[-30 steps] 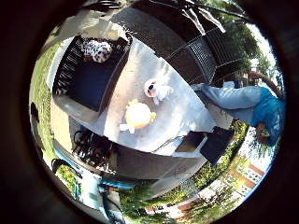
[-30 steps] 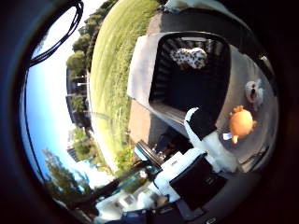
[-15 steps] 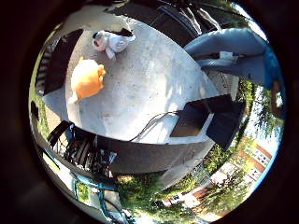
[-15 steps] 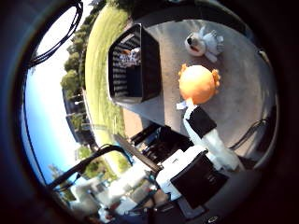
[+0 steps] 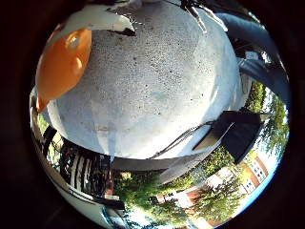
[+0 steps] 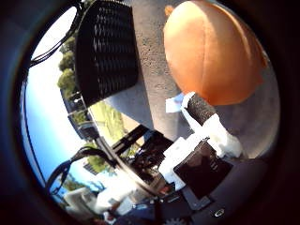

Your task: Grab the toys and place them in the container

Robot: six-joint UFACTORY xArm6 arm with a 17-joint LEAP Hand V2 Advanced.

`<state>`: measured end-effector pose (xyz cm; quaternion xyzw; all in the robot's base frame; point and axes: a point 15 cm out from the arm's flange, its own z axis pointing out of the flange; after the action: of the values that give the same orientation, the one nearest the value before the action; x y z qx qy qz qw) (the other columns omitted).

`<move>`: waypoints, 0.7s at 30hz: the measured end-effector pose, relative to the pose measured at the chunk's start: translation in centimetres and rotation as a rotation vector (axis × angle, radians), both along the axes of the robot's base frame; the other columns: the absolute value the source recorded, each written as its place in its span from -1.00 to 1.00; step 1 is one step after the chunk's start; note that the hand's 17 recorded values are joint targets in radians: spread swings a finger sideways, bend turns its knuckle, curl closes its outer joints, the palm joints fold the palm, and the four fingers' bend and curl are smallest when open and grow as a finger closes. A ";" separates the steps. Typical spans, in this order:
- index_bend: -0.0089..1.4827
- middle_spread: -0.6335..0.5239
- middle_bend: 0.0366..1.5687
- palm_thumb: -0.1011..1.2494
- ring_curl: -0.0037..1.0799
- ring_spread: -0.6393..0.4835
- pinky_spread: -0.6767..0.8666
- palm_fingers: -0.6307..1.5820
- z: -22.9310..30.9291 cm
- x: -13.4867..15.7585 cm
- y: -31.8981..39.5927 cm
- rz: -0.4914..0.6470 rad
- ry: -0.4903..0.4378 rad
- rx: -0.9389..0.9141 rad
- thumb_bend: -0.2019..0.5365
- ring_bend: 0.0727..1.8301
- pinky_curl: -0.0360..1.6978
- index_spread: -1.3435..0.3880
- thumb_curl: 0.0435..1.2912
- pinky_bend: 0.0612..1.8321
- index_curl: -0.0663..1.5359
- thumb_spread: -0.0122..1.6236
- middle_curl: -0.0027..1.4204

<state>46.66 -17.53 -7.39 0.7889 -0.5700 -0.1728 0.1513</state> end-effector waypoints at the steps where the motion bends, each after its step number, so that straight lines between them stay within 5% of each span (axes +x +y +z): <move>1: -0.77 0.16 -0.68 0.17 -0.34 0.63 0.54 0.11 -0.3 -0.2 -0.3 0.009 0.009 -0.015 -0.53 -0.37 -0.76 0.47 -0.49 -0.16 -0.64 0.37 -0.47; 4: -0.85 0.08 -0.38 0.20 -0.22 0.52 0.50 0.49 -0.5 -0.3 -1.0 0.016 0.012 -0.030 -0.51 -0.10 -0.73 0.35 -0.48 -0.03 -0.69 0.36 -0.34; 7: -0.84 -0.03 -0.14 0.27 0.04 0.37 0.44 0.51 0.6 0.0 -1.9 0.010 -0.005 -0.033 -0.49 0.19 -0.64 0.24 -0.44 0.14 -0.75 0.35 -0.17; 15: -0.57 -0.18 0.27 0.63 0.30 0.11 0.25 0.58 7.2 0.1 -3.0 -0.003 -0.054 -0.029 -0.34 0.34 -0.42 -0.05 -0.24 0.58 -0.88 0.32 0.15; 21: -0.35 -0.21 0.39 0.65 0.40 0.01 0.16 0.52 14.8 -2.5 -0.8 0.026 0.037 -0.003 -0.40 0.38 -0.34 -0.25 -0.11 0.67 -0.94 0.36 0.29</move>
<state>44.11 -18.33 7.43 0.7928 -0.5568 -0.1847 0.1653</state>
